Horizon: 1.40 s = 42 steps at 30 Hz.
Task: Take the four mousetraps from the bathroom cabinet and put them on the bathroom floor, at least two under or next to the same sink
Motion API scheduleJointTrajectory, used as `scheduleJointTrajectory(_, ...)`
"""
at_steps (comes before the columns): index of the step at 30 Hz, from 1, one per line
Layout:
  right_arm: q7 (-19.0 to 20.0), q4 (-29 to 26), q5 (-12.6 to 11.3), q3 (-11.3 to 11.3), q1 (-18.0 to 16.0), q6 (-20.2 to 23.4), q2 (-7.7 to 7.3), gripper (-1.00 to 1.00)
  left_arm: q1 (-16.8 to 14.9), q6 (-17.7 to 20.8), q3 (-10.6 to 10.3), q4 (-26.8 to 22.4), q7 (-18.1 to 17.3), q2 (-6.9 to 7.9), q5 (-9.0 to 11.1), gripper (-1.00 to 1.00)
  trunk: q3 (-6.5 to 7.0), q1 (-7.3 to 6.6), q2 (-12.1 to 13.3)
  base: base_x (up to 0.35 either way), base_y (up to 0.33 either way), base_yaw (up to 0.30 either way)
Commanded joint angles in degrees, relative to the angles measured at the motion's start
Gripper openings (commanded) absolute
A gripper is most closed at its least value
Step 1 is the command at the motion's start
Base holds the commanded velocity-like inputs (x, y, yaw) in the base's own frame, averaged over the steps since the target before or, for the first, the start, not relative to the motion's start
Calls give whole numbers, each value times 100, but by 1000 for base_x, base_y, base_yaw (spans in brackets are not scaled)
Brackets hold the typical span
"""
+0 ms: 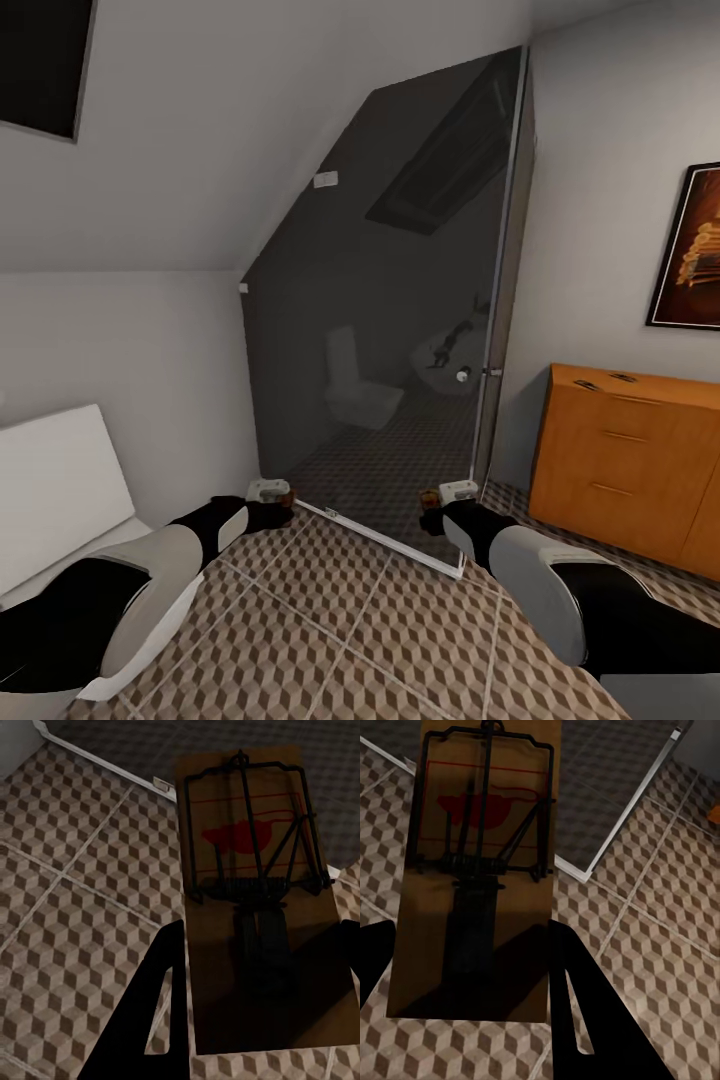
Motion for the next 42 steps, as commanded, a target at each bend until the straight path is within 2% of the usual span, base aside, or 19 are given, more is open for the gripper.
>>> scheduleJointTrajectory(1, -41, 10, 42, -27, -8, 7, 1, -100, -5, 18, -49, -2, -5, 5, 49, -100, -7, 0, -4, 0, 0, 264)
scheduleJointTrajectory(10, -44, 10, 33, -27, -8, 11, 3, -100, -5, 16, -49, -2, -5, 8, 52, -100, -7, 0, -4, 0, 0, 120)
scheduleJointTrajectory(22, -31, 10, 53, -27, -8, 11, 1, -100, -5, 22, -49, -2, -4, 18, 57, -100, -7, 0, -4, 0, 0, 277)
scheduleJointTrajectory(24, -30, 10, 54, -27, -8, 11, 1, -100, -5, 23, -49, -2, -4, 36, 214, -100, -7, 0, -4, 0, 0, 300)
scheduleJointTrajectory(30, -42, 10, 55, -27, -8, 11, 1, -100, -5, 23, -51, -2, -3, 60, 512, -100, -7, 0, -4, -61, -90, 300)
scheduleJointTrajectory(42, -44, 10, 55, -27, -8, 5, -14, -100, -5, 29, -52, 3, 5, 70, 580, -100, -7, 0, -4, -135, -148, 300)
